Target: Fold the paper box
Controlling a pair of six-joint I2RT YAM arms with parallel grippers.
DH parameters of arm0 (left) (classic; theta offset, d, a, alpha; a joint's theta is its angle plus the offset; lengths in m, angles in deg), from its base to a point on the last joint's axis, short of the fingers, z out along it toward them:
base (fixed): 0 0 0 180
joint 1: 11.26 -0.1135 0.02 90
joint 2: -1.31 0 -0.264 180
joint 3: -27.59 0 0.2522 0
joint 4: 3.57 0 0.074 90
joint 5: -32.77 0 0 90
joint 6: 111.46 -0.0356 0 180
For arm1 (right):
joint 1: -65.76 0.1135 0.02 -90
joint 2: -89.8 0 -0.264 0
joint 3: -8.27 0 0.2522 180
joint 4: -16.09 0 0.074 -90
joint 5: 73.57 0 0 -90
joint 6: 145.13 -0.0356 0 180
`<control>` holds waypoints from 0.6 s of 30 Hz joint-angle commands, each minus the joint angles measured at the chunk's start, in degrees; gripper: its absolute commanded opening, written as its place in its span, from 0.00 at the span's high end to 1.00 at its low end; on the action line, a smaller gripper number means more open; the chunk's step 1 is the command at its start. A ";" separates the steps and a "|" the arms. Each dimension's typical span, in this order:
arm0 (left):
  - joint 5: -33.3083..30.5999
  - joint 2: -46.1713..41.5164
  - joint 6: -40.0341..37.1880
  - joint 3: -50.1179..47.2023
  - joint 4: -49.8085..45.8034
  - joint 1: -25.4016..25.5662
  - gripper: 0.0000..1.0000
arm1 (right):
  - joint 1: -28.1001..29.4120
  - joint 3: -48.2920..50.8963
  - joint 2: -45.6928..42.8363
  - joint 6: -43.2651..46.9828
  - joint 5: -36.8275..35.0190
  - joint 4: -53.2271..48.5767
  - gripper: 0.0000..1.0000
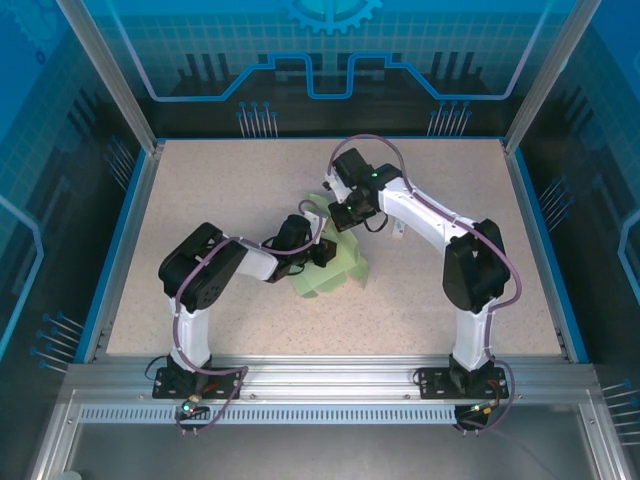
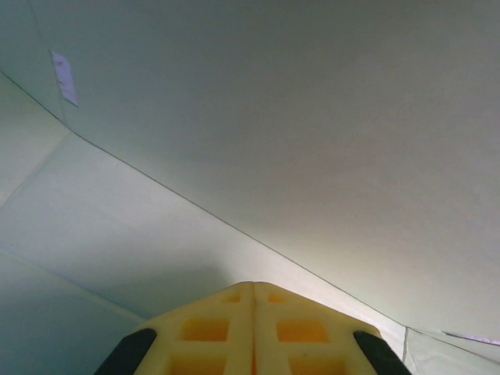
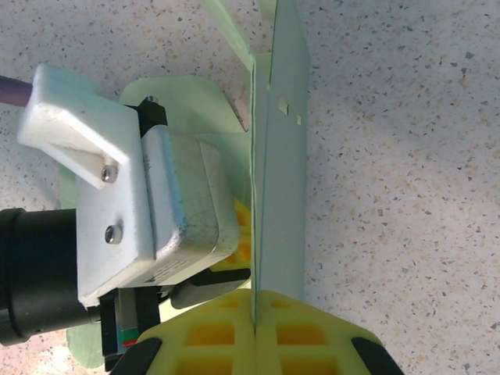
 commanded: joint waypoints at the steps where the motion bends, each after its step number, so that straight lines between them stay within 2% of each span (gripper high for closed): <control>1: 0.38 0.73 0.97 -1.66 0.68 0.27 0.91 | 0.17 0.14 1.27 -0.19 -4.13 2.14 0.97; 3: -0.29 -0.03 1.00 -2.00 0.77 0.30 0.90 | -0.20 -0.35 1.03 0.75 -6.28 1.85 0.97; 8: -1.62 -3.27 2.13 -3.28 1.67 0.03 0.77 | 0.00 0.47 -1.18 7.13 -13.19 4.17 0.98; 14: -3.55 -9.47 5.07 -6.22 1.55 -1.55 0.63 | 3.11 3.88 -3.29 17.13 -27.91 9.13 0.99; 18: -4.21 -14.91 8.59 -9.35 1.32 -4.23 0.60 | 4.83 8.38 -4.97 22.74 -34.79 16.17 1.00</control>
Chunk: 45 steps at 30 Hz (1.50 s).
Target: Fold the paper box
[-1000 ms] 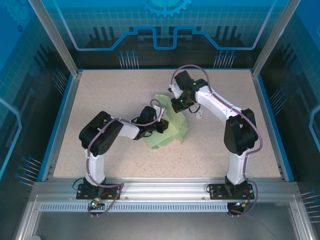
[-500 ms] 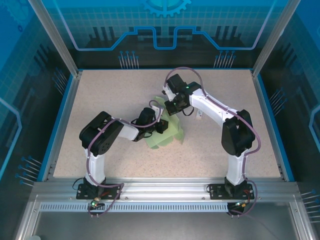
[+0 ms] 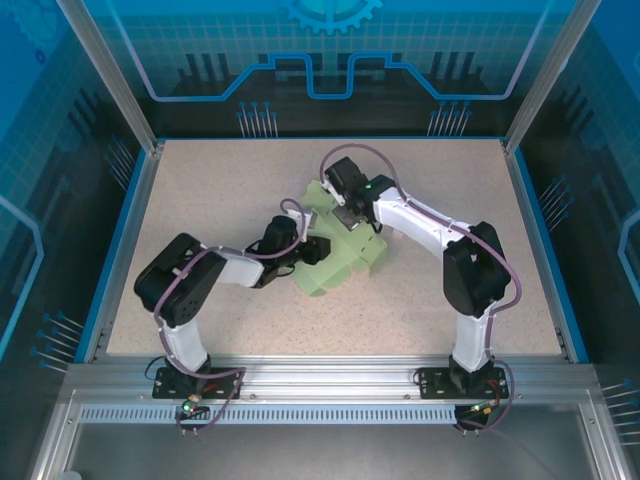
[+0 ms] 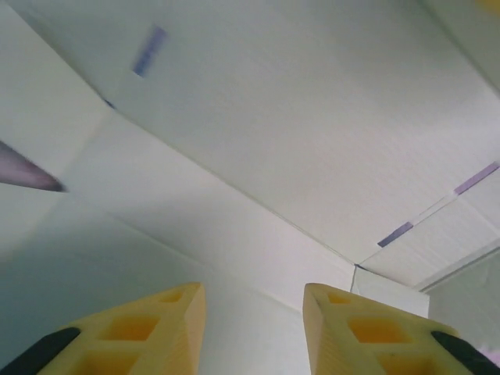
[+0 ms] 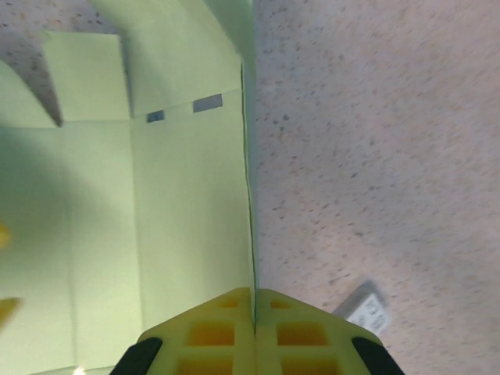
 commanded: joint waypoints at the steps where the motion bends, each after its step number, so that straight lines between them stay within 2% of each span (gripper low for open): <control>1: -1.23 -5.55 3.88 -2.49 0.01 -2.44 0.60 | 1.86 3.60 -3.34 7.91 -9.38 8.63 1.00; 3: -0.76 -8.08 4.32 -3.34 -1.04 -3.53 0.59 | 1.81 5.74 -4.18 10.25 -8.67 11.76 1.00; 8: 1.14 -13.91 3.72 -3.11 -5.98 -5.64 0.57 | -0.49 6.13 -7.83 11.51 6.24 9.86 0.99; 13: 3.17 -19.34 -0.47 -2.04 -10.99 -6.67 0.50 | -4.75 2.81 -10.72 11.34 21.62 1.28 0.99; 16: 4.49 -21.06 -4.44 -1.58 -12.64 -6.67 0.44 | -7.34 -0.33 -11.31 10.30 27.82 -4.91 0.99; 22: 9.47 -20.53 -10.18 1.66 -14.87 -6.46 0.44 | -12.59 -4.19 -11.90 7.12 40.91 -11.48 0.99; 28: 11.09 -16.66 -14.43 7.79 -19.00 -5.74 0.43 | -14.30 -4.38 -11.16 6.04 45.45 -12.35 0.99; 34: 6.69 -12.25 -17.91 13.68 -23.04 -6.28 0.41 | -14.25 -4.42 -9.95 5.66 46.67 -12.25 0.98; 38: 4.88 -10.31 -17.26 15.17 -24.04 -8.99 0.41 | -14.25 -4.38 -9.73 5.67 47.03 -12.13 0.98; 45: 8.67 -7.54 -17.57 15.84 -23.66 -10.60 0.41 | -14.10 -4.48 -8.72 5.41 48.12 -11.66 0.98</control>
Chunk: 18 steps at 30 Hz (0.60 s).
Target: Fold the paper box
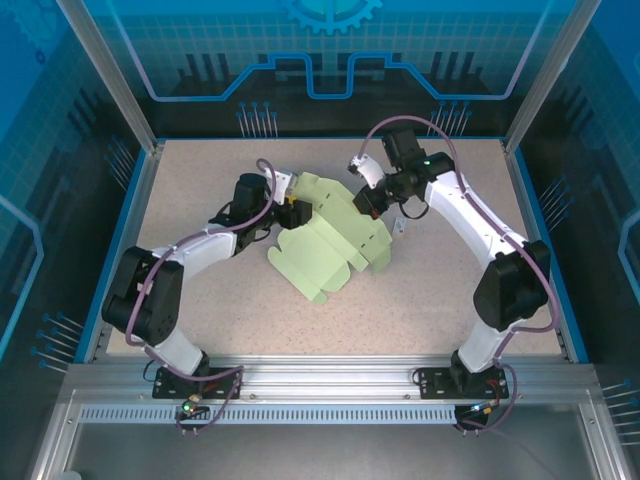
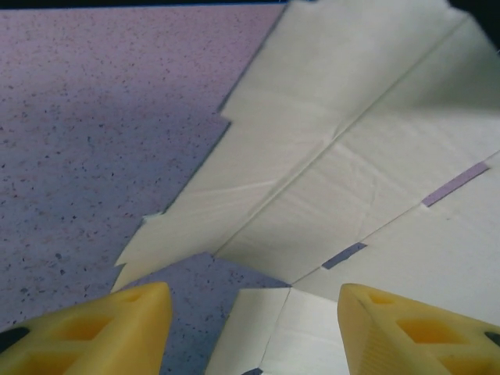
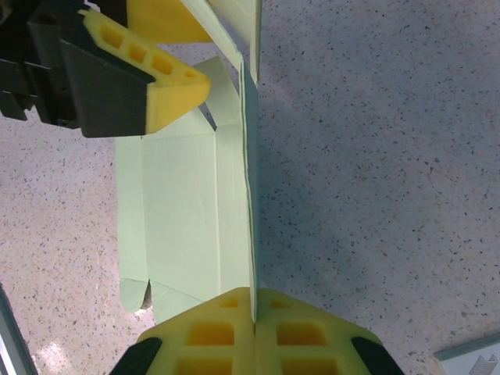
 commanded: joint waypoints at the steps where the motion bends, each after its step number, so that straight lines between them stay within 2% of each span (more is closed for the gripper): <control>1: 2.14 1.83 -1.77 2.08 -0.99 0.11 0.41 | -0.11 -1.69 1.28 -1.07 2.29 -0.76 0.98; 5: 4.81 2.40 -1.89 1.96 -0.93 0.12 0.45 | -0.02 -2.06 1.78 -1.74 2.21 -0.42 0.98; 12: 10.62 1.48 1.96 -1.06 2.92 0.22 0.60 | -0.11 -2.98 2.90 -3.74 1.52 0.34 0.99; 18: 11.64 -0.11 3.57 -4.17 5.35 1.11 0.61 | -0.42 -3.62 3.44 -5.63 0.96 1.02 0.99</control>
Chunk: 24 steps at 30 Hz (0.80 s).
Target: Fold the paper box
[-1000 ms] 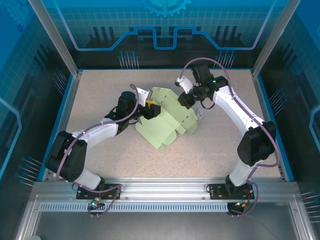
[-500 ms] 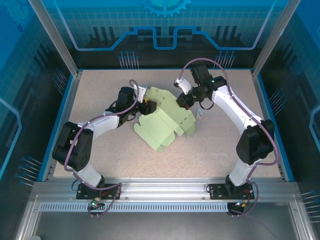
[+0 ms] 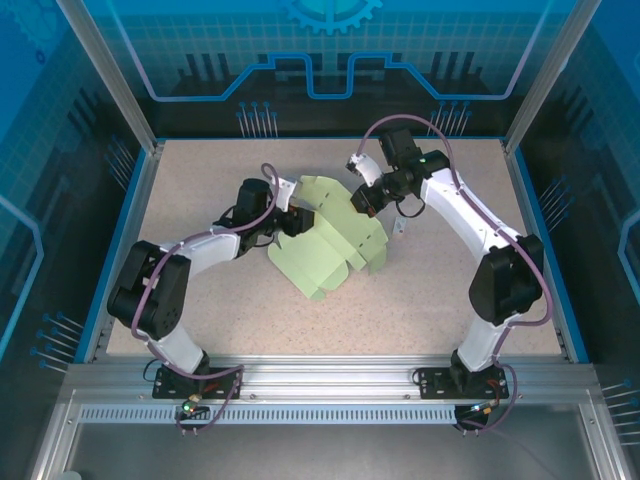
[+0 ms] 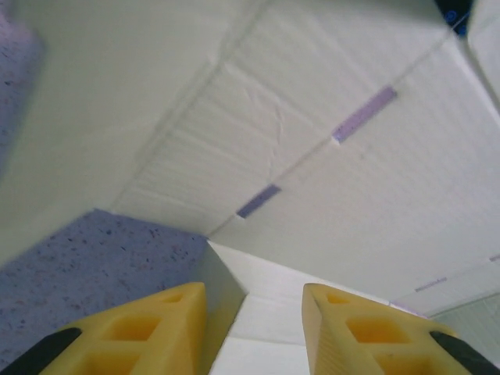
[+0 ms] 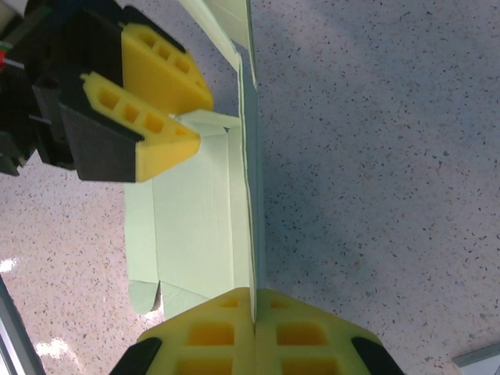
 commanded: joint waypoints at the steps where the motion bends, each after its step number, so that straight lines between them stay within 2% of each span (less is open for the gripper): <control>1: 2.91 -2.27 1.45 -1.97 2.40 1.11 0.61 | -0.46 -1.99 1.03 -2.13 0.76 0.98 0.99; 17: 1.44 1.83 1.14 -1.74 4.63 4.59 0.55 | 0.20 0.37 1.35 -3.54 4.43 3.97 0.99; 24: -0.12 -0.44 0.40 -2.63 3.70 4.55 0.53 | 0.50 0.74 1.11 -2.86 2.63 4.09 1.00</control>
